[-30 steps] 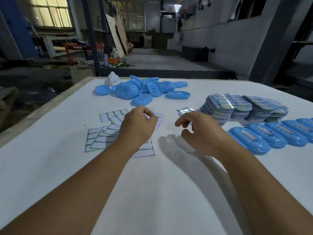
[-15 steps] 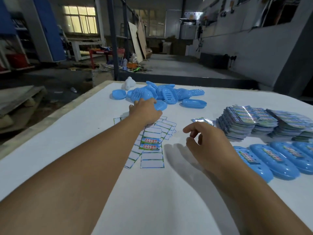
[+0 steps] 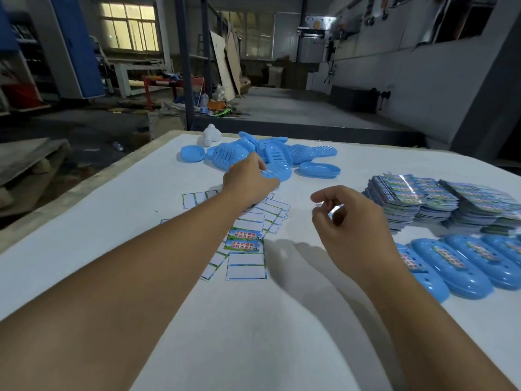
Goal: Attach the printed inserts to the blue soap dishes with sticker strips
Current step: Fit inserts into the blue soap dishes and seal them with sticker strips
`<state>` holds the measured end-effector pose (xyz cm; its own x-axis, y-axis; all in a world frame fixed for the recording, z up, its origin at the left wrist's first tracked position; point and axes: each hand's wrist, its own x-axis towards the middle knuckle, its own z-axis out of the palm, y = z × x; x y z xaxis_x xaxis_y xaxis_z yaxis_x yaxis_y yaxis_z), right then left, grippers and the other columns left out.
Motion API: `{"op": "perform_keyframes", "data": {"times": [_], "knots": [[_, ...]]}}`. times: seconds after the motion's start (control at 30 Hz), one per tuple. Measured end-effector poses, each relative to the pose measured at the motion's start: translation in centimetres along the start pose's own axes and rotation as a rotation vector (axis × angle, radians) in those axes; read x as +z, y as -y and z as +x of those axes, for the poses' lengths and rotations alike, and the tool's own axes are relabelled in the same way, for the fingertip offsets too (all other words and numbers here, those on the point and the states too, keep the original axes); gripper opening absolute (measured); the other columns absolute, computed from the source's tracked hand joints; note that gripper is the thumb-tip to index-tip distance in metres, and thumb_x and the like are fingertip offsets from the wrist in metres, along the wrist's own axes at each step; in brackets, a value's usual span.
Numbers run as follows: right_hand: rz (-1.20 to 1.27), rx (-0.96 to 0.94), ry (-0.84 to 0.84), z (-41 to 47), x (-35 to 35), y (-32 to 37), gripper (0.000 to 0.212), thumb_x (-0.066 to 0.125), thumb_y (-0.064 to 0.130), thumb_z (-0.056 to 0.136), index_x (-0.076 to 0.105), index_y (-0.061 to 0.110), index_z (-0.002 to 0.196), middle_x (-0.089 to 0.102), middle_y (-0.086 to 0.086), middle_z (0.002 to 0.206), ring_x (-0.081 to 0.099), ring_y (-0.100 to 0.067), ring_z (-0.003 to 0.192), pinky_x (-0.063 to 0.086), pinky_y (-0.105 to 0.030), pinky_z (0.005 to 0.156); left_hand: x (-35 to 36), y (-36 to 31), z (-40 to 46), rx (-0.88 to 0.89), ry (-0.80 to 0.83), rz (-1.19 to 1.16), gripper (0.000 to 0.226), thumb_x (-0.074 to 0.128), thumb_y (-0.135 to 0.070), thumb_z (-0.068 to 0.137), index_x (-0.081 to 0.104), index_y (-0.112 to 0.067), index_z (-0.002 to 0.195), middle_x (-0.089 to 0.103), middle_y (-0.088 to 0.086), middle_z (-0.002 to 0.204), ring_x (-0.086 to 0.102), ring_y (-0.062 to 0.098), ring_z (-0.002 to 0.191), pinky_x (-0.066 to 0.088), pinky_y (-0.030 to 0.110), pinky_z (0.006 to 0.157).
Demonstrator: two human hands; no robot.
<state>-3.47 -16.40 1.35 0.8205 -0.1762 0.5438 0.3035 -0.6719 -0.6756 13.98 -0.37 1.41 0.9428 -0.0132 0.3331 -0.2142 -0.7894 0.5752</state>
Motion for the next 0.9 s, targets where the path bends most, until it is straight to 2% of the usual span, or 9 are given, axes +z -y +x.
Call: {"op": "perform_keyframes", "data": {"times": [0.1,0.23,0.4,0.5,0.57,0.63,0.7,0.73,0.9], "knots": [[0.029,0.039,-0.083,0.3,-0.2,-0.2,0.018,0.063,0.017,0.089,0.070,0.031,0.097,0.062,0.011,0.078,0.053,-0.009,0.060,0.038,-0.021,0.062,-0.8,-1.0,-2.3,0.147,0.194,-0.145,0.046,0.078,-0.049,0.067,0.049,-0.038,0.101,0.057,-0.010,0.108,0.056,0.003,0.090,0.047,0.027,0.072],[0.040,0.075,-0.111,0.3,-0.5,-0.4,0.017,0.062,0.016,0.088,0.070,0.030,0.096,0.064,0.011,0.081,0.054,-0.008,0.059,0.039,-0.023,0.063,-2.4,-1.8,-5.8,0.234,0.387,-0.231,0.046,0.078,-0.045,0.062,0.047,-0.044,0.097,0.061,-0.014,0.111,0.061,0.000,0.094,0.054,0.022,0.069],[0.031,0.107,-0.121,0.1,-0.5,-0.5,0.018,0.063,0.018,0.088,0.067,0.035,0.087,0.065,0.012,0.080,0.056,-0.001,0.063,0.039,-0.019,0.061,-3.2,-0.9,-9.3,0.208,0.420,-0.187,0.050,0.080,-0.047,0.063,0.048,-0.046,0.101,0.056,-0.025,0.103,0.060,-0.006,0.092,0.050,0.018,0.074],[0.025,0.127,-0.111,0.1,-0.3,-0.6,0.017,0.064,0.018,0.088,0.067,0.035,0.088,0.066,0.014,0.080,0.056,0.000,0.064,0.041,-0.022,0.064,-3.5,-0.3,-10.8,0.197,0.490,-0.191,0.057,0.079,-0.044,0.067,0.047,-0.048,0.114,0.055,-0.017,0.123,0.058,0.001,0.107,0.050,0.027,0.090],[0.043,0.141,-0.103,0.0,-0.2,-0.8,0.017,0.064,0.018,0.088,0.068,0.034,0.088,0.065,0.015,0.077,0.055,0.000,0.062,0.041,-0.023,0.063,-3.9,0.2,-11.5,0.180,0.433,-0.243,0.054,0.074,-0.040,0.075,0.047,-0.049,0.121,0.052,-0.014,0.132,0.053,0.005,0.118,0.045,0.027,0.095],[0.049,0.144,-0.092,-0.1,-0.1,-0.9,0.017,0.063,0.017,0.088,0.069,0.033,0.088,0.064,0.015,0.075,0.055,-0.001,0.061,0.040,-0.023,0.063,-4.7,0.9,-12.0,0.097,0.245,-0.241,0.045,0.068,-0.036,0.082,0.051,-0.044,0.123,0.054,-0.010,0.134,0.054,0.009,0.114,0.044,0.029,0.091],[0.046,0.142,-0.079,-0.2,0.0,-0.9,0.017,0.062,0.017,0.088,0.070,0.032,0.090,0.064,0.014,0.074,0.055,-0.003,0.060,0.041,-0.023,0.065,-5.4,1.7,-12.0,0.022,0.052,-0.030,0.039,0.066,-0.041,0.085,0.055,-0.035,0.122,0.058,-0.004,0.128,0.054,0.016,0.111,0.047,0.035,0.090],[0.042,0.139,-0.076,-0.2,0.1,-0.8,0.016,0.062,0.017,0.088,0.070,0.031,0.091,0.064,0.014,0.074,0.054,-0.005,0.060,0.041,-0.024,0.065,-5.6,2.1,-12.1,0.004,0.014,0.084,0.041,0.067,-0.047,0.085,0.056,-0.032,0.122,0.059,-0.002,0.125,0.053,0.019,0.113,0.048,0.038,0.092],[0.030,0.126,-0.052,-0.3,0.3,-0.8,0.016,0.061,0.017,0.088,0.071,0.029,0.090,0.066,0.012,0.075,0.054,-0.008,0.060,0.042,-0.025,0.065,-6.0,2.6,-12.4,-0.071,0.108,0.249,0.070,0.069,-0.075,0.070,0.054,-0.032,0.124,0.063,-0.004,0.124,0.053,0.020,0.118,0.049,0.041,0.095]]}}
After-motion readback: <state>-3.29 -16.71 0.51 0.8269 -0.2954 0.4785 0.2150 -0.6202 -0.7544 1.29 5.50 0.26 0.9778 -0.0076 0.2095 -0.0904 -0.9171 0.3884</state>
